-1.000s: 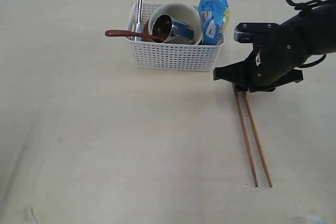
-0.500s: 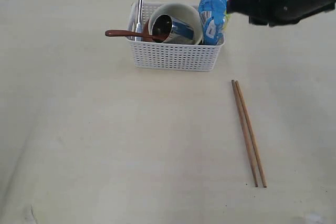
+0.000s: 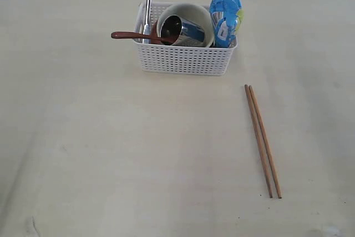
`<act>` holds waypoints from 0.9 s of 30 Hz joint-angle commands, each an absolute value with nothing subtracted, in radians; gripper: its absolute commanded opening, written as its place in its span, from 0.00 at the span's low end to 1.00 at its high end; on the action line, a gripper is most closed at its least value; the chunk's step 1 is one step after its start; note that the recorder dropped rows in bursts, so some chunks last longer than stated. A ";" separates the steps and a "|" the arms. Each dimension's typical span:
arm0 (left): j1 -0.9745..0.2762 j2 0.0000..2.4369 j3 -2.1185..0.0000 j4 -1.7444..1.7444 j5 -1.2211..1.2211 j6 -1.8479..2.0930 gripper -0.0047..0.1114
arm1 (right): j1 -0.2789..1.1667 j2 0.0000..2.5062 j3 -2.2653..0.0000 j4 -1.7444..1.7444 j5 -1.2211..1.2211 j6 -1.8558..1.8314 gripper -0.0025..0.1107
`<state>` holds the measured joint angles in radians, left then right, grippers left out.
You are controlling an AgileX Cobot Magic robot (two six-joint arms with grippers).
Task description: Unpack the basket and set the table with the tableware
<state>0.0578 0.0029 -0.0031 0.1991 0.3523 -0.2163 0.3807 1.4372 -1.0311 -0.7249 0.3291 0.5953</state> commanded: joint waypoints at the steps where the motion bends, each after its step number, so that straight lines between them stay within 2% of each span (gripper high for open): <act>1: 0.054 0.000 0.000 0.201 0.347 -0.222 0.74 | 0.374 1.431 -1.029 -0.770 0.337 0.578 0.57; 10: 0.054 0.000 0.000 0.249 0.314 -0.164 0.74 | 0.374 1.431 -1.029 -0.820 0.312 0.557 0.57; 15: 0.054 0.000 0.000 0.276 -0.071 -0.157 0.74 | 0.374 1.431 -1.029 -0.814 0.316 0.559 0.57; 20: 0.054 0.000 0.000 0.276 -0.485 -0.329 0.74 | 0.374 1.431 -1.029 -0.812 0.316 0.566 0.57; 27: 0.054 0.000 0.000 0.271 -0.730 -0.452 0.74 | 0.374 1.431 -1.029 -0.812 0.316 0.569 0.57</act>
